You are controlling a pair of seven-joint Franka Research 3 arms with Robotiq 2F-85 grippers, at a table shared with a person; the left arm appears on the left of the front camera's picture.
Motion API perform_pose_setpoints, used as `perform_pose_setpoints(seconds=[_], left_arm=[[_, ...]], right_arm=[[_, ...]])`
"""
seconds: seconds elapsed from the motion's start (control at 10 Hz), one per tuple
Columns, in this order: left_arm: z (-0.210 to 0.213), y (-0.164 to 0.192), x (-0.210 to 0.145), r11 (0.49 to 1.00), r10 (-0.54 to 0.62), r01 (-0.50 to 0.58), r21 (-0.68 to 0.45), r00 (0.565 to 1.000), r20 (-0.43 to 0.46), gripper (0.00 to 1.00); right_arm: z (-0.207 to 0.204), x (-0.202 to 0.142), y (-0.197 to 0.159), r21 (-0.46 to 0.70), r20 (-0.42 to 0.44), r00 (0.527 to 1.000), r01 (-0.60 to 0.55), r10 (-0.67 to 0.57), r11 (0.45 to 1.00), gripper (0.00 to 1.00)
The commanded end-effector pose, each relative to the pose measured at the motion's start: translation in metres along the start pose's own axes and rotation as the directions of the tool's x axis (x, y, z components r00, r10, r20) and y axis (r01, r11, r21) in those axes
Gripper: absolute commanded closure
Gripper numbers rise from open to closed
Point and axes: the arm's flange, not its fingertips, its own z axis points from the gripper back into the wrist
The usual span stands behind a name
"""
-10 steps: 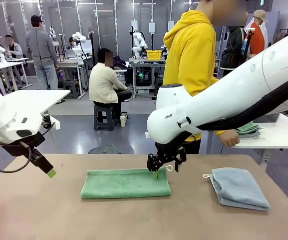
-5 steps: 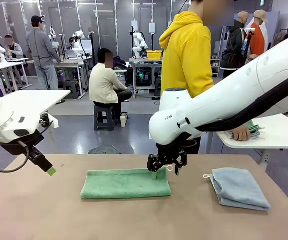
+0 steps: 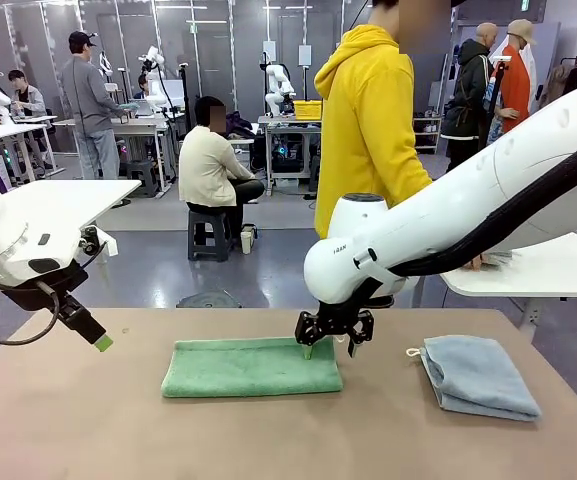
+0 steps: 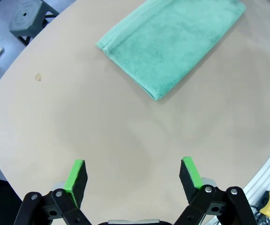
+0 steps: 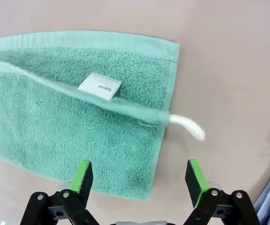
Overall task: Fold the towels and place them in the basket.
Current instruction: When a person lays out a Towel with hook on the table, fold it in half twice.
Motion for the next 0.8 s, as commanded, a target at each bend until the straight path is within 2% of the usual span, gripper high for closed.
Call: perform_pose_setpoints(seconds=[0.0, 0.7], left_arm=[[0.001, -0.003, 0.001, 1.000, 0.003, -0.003, 0.002, 1.000, -0.018, 0.00], [0.001, -0.003, 0.001, 1.000, 0.003, -0.003, 0.002, 1.000, -0.018, 0.00]], right_arm=[[-0.010, -0.005, 0.001, 0.005, 0.035, 0.998, 0.060, -0.060, 0.998, 0.00], [-0.033, 0.000, -0.006, 0.033, 0.030, 0.991, 0.132, -0.133, 0.991, 0.00]])
